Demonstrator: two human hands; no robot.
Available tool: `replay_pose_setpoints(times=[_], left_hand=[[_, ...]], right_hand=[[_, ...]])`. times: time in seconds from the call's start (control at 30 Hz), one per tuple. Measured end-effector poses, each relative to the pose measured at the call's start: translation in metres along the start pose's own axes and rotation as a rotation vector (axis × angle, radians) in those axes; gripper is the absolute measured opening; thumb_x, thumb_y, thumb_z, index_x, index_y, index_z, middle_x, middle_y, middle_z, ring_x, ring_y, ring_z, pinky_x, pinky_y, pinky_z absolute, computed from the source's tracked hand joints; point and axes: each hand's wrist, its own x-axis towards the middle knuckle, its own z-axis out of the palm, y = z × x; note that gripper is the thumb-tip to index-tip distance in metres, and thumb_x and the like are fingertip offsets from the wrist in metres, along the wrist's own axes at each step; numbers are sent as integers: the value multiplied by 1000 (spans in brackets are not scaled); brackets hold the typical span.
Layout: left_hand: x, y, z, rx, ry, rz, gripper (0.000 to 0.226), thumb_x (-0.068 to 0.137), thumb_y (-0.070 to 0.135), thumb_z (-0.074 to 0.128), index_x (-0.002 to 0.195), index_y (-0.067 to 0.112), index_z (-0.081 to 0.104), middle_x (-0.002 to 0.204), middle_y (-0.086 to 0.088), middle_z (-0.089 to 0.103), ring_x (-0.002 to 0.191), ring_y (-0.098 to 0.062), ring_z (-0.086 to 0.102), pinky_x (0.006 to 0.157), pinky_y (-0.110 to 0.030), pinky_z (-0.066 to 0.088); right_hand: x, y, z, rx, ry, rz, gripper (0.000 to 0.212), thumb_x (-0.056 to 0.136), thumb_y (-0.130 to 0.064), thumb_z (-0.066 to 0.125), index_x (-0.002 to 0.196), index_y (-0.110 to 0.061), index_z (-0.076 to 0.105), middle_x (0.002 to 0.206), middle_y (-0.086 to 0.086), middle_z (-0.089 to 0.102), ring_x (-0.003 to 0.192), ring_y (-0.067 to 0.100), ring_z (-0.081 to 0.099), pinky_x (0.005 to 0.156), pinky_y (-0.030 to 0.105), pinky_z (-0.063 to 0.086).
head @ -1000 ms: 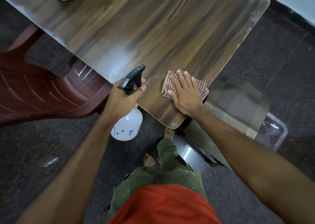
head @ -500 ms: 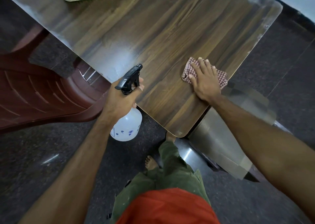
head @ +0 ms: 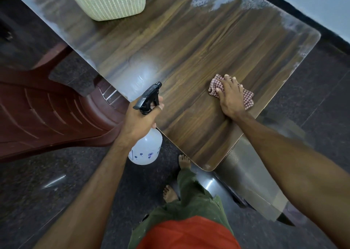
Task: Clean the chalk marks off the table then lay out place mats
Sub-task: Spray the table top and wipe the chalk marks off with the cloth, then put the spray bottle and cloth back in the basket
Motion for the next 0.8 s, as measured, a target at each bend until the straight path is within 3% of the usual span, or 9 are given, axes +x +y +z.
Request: replay_pose_setpoints(times=[0.07, 0.17, 0.27, 0.33, 0.43, 0.53, 0.6, 0.7, 0.8], left_hand=[[7, 6, -2, -17, 19, -1, 8, 91, 15, 68, 98, 12, 70, 95, 18, 71, 38, -9, 51, 59, -10, 50], [20, 19, -8, -42, 48, 8, 14, 91, 13, 68, 105, 10, 69, 97, 3, 72, 39, -9, 50, 61, -10, 51], [34, 37, -16, -50, 82, 27, 12, 91, 13, 68, 103, 13, 69, 96, -2, 71, 40, -9, 50, 55, -12, 49], [45, 49, -21, -97, 115, 45, 12, 92, 10, 67, 100, 19, 69, 95, 5, 71, 40, -7, 50, 52, -14, 48], [64, 65, -30, -120, 199, 53, 18, 91, 14, 69, 96, 31, 68, 93, 15, 71, 43, -6, 51, 53, -17, 48], [83, 77, -40, -126, 257, 65, 15, 91, 17, 69, 97, 31, 67, 91, 20, 70, 42, -8, 51, 55, -21, 50], [96, 86, -47, -107, 281, 66, 15, 91, 21, 69, 97, 34, 67, 87, 25, 69, 43, -8, 52, 58, -21, 50], [117, 99, -59, -103, 304, 88, 14, 92, 22, 68, 99, 35, 68, 86, 20, 68, 43, -8, 51, 55, -18, 45], [143, 112, -75, -119, 301, 140, 16, 93, 17, 65, 109, 20, 66, 90, 5, 64, 44, -8, 49, 54, -14, 44]], right_hand=[[8, -4, -5, 93, -6, 14, 45, 106, -28, 41, 146, -7, 41, 155, 13, 36, 147, 35, 23, 118, 49, 13], [24, -17, -17, 246, -33, -17, 39, 105, -27, 44, 137, -5, 48, 137, 17, 54, 135, 37, 41, 110, 45, 27], [43, -42, -32, 387, -82, -48, 33, 104, -24, 47, 131, -7, 54, 124, 9, 63, 117, 24, 56, 91, 24, 37], [57, -62, -41, 454, -109, -91, 31, 104, -21, 49, 129, -5, 56, 120, 4, 63, 111, 17, 57, 86, 18, 36], [81, -92, -52, 524, -161, -144, 30, 104, -16, 48, 128, -1, 57, 119, 9, 63, 108, 13, 55, 92, 23, 41], [104, -117, -59, 539, -201, -162, 32, 104, -19, 48, 129, -1, 56, 122, 10, 63, 108, 11, 54, 84, 13, 38], [117, -133, -61, 542, -217, -176, 34, 104, -21, 48, 131, -1, 56, 124, 10, 63, 109, 12, 55, 86, 13, 38], [135, -156, -62, 551, -226, -221, 33, 104, -22, 48, 129, -2, 58, 122, 13, 64, 108, 14, 56, 88, 19, 39], [155, -178, -62, 555, -227, -239, 34, 104, -25, 48, 129, -4, 58, 122, 12, 66, 106, 14, 58, 87, 22, 41]])
